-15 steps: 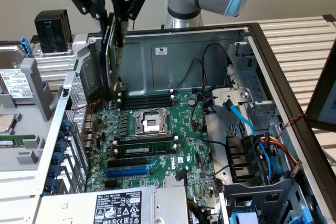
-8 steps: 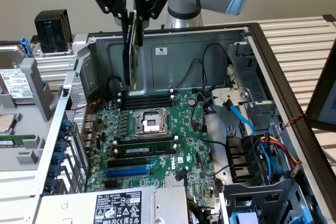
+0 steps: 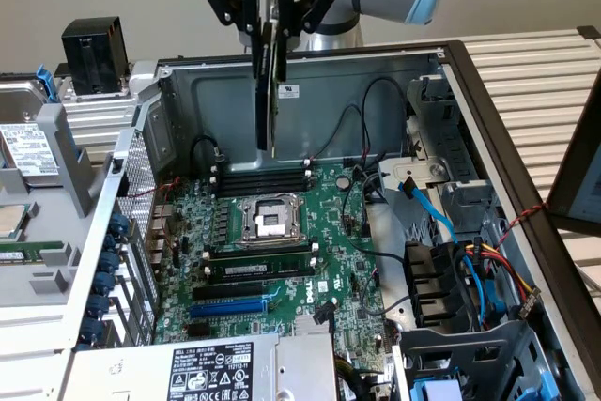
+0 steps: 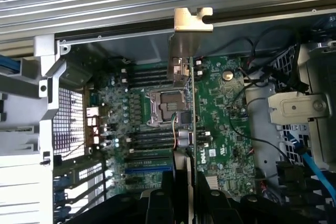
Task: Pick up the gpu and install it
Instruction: 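Pick up the gpu and move the gpu toward the slot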
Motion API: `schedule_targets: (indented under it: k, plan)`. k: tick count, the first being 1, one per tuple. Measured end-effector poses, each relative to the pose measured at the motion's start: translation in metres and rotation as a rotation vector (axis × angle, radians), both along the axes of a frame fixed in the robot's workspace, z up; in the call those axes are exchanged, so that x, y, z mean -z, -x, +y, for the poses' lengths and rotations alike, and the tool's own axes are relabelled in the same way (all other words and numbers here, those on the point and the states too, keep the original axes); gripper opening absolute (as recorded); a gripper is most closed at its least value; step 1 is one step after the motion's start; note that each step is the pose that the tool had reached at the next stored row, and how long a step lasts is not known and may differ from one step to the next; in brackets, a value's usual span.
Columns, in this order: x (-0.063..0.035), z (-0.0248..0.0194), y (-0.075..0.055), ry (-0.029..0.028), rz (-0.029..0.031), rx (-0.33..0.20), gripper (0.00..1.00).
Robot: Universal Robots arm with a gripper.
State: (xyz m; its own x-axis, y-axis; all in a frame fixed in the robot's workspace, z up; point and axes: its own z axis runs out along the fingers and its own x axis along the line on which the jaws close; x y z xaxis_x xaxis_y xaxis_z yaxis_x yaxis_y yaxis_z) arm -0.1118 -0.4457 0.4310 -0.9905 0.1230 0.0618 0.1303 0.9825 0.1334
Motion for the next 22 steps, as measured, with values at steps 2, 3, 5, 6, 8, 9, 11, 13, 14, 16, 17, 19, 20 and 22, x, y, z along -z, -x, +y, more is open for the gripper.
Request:
schedule_targets:
  k: [2,3,5,6,8,9,11,13,14,16,17,19,20,22]
  plan:
    - [0.0009,0.0024,-0.001,0.0034,-0.0116,-0.005,0.28]
    - [0.0013,0.0036,-0.001,0.0046,-0.0168,-0.009,0.28]
    - [0.0015,0.0049,-0.002,0.0053,-0.0213,-0.017,0.28]
    - [0.0017,0.0056,-0.003,0.0053,-0.0228,-0.020,0.28]
    - [0.0017,0.0065,-0.004,0.0053,-0.0254,-0.028,0.28]
    - [0.0017,0.0069,-0.005,0.0054,-0.0262,-0.031,0.28]
    - [0.0018,0.0074,-0.006,0.0053,-0.0276,-0.037,0.28]
    - [0.0019,0.0076,-0.009,0.0051,-0.0290,-0.042,0.28]
    - [0.0019,0.0076,-0.009,0.0050,-0.0298,-0.044,0.28]
    - [0.0019,0.0076,-0.009,0.0050,-0.0300,-0.044,0.28]
    - [0.0019,0.0076,-0.010,0.0050,-0.0301,-0.044,0.28]
    - [0.0019,0.0089,-0.010,0.0070,-0.0301,-0.044,0.28]
    - [0.0021,0.0119,-0.010,0.0112,-0.0299,-0.045,0.28]
    - [0.0025,0.0162,-0.012,0.0120,-0.0298,-0.045,0.28]
